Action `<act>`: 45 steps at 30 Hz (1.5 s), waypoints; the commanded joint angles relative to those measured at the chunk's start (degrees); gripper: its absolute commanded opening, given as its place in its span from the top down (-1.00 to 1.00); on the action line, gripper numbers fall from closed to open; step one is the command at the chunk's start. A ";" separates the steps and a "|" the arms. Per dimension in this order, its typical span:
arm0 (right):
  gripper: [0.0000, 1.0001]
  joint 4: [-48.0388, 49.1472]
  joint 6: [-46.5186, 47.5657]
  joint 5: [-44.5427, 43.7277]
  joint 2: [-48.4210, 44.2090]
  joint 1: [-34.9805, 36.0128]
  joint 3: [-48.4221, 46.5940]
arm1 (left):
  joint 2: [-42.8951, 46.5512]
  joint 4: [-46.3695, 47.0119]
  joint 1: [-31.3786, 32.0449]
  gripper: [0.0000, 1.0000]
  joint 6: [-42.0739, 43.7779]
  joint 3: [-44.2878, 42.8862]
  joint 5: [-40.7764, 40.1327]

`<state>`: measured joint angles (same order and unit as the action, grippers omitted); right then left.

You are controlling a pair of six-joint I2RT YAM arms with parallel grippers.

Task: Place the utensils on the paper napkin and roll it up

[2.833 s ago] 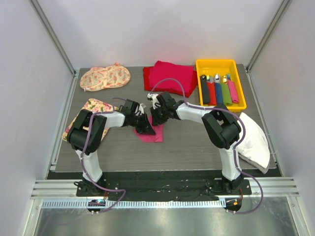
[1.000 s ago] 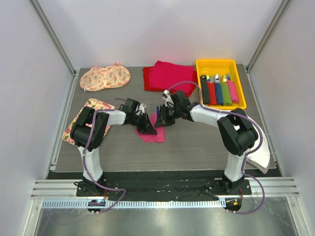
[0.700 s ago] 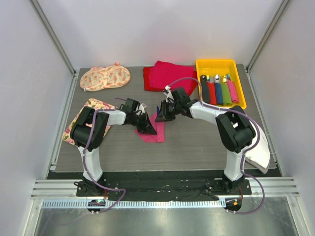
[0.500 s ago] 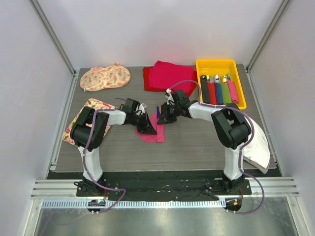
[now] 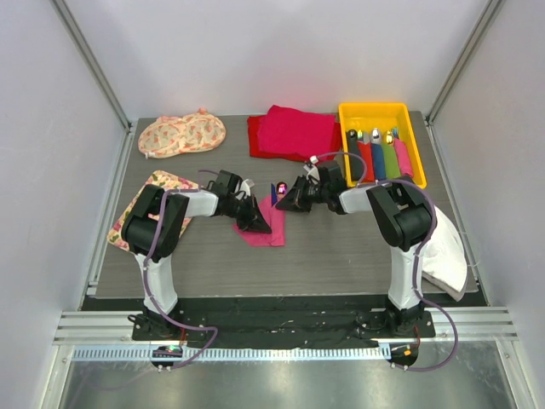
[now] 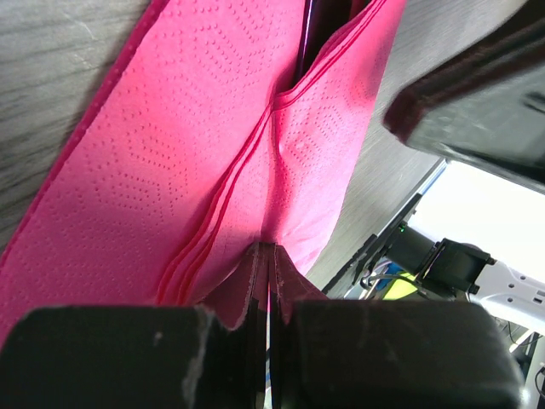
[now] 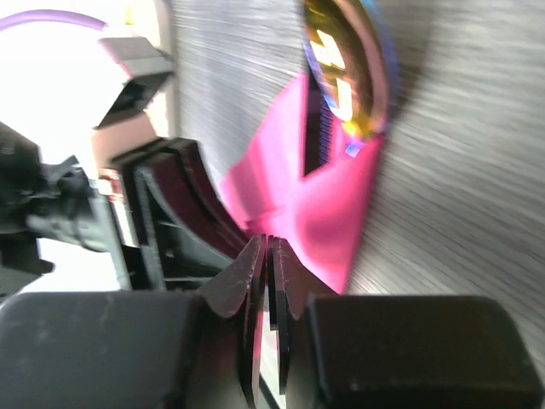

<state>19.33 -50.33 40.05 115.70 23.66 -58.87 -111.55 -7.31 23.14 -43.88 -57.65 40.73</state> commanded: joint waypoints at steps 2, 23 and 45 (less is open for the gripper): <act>0.76 10.90 -6.19 3.10 1.28 0.60 -0.19 | -3.76 -4.29 0.07 0.92 4.24 1.57 -10.85; 0.83 -1.05 2.16 -2.71 4.98 0.77 -2.65 | -3.76 -4.55 0.07 0.92 4.24 1.31 -10.67; 0.87 0.71 1.45 -2.79 5.94 2.18 -1.95 | -0.53 -2.89 0.15 0.85 3.54 2.01 -9.53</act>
<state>22.22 -52.29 39.79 120.05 25.56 -60.29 -111.57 -7.51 23.14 -43.24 -57.82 40.82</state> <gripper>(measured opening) 0.081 0.063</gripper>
